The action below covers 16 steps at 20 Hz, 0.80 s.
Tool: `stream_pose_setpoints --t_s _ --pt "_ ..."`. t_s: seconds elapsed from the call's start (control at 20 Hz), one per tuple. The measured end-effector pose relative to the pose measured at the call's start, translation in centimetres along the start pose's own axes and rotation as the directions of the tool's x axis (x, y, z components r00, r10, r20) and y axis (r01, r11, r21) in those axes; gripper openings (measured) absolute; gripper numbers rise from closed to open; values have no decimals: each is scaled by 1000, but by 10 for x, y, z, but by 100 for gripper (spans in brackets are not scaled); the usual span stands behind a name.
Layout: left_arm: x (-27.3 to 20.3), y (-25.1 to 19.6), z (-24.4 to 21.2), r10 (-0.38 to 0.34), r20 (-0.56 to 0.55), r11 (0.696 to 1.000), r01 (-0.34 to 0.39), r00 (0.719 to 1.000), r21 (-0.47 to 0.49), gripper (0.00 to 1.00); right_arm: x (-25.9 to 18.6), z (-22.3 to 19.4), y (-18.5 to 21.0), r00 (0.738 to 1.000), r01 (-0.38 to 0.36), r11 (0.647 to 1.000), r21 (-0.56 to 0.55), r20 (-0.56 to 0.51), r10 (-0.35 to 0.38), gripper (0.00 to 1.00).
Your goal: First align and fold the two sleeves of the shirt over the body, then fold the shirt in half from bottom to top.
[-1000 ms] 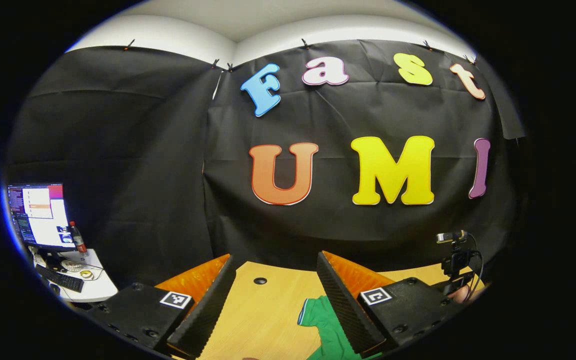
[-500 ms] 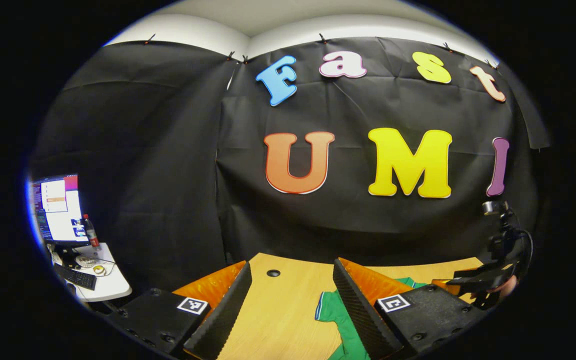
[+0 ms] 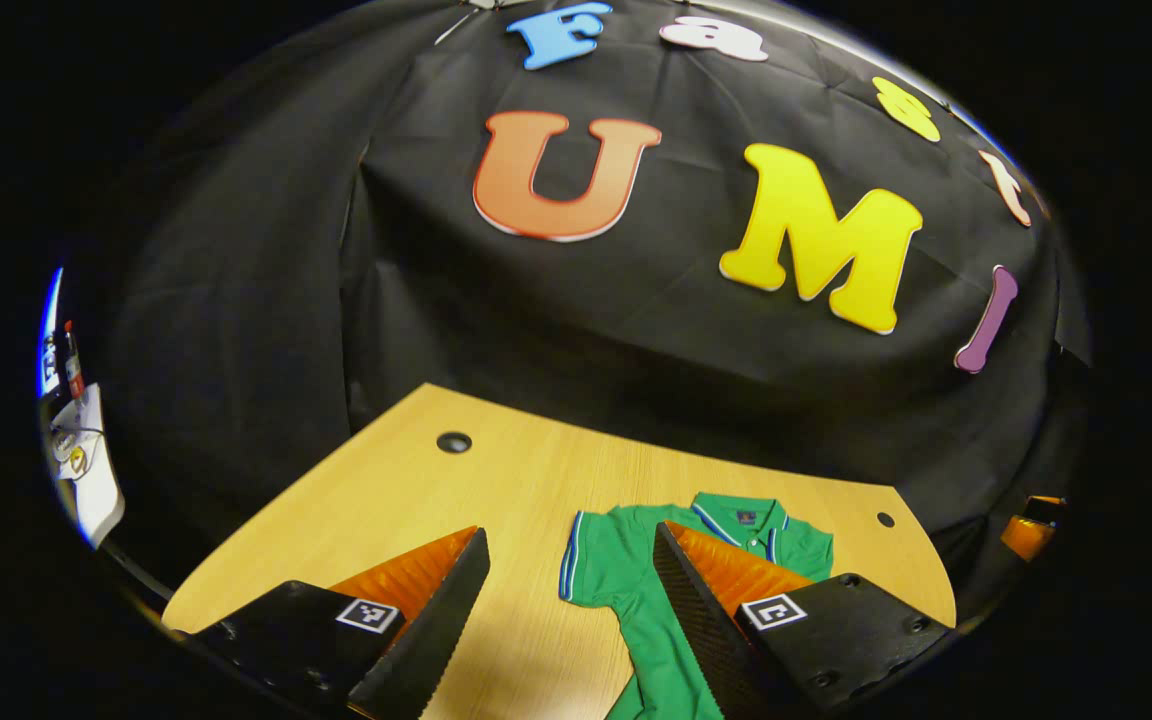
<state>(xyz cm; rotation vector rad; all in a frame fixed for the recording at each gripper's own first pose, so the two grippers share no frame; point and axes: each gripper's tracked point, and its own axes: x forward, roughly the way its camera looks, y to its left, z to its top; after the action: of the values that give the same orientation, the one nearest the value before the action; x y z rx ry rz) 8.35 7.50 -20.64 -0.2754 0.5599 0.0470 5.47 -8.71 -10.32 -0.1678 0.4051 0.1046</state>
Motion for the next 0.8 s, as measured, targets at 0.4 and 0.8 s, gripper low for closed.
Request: stream_pose_setpoints --t_s 0.4,0.8 --pt "115 -2 -70 -43 -317 999 50 947 14 100 -26 -21 -29 996 78 995 61 -45 -76 97" --pt "164 3 -101 -5 -444 999 22 896 34 94 -32 -56 -47 984 137 988 77 -122 -127 97"
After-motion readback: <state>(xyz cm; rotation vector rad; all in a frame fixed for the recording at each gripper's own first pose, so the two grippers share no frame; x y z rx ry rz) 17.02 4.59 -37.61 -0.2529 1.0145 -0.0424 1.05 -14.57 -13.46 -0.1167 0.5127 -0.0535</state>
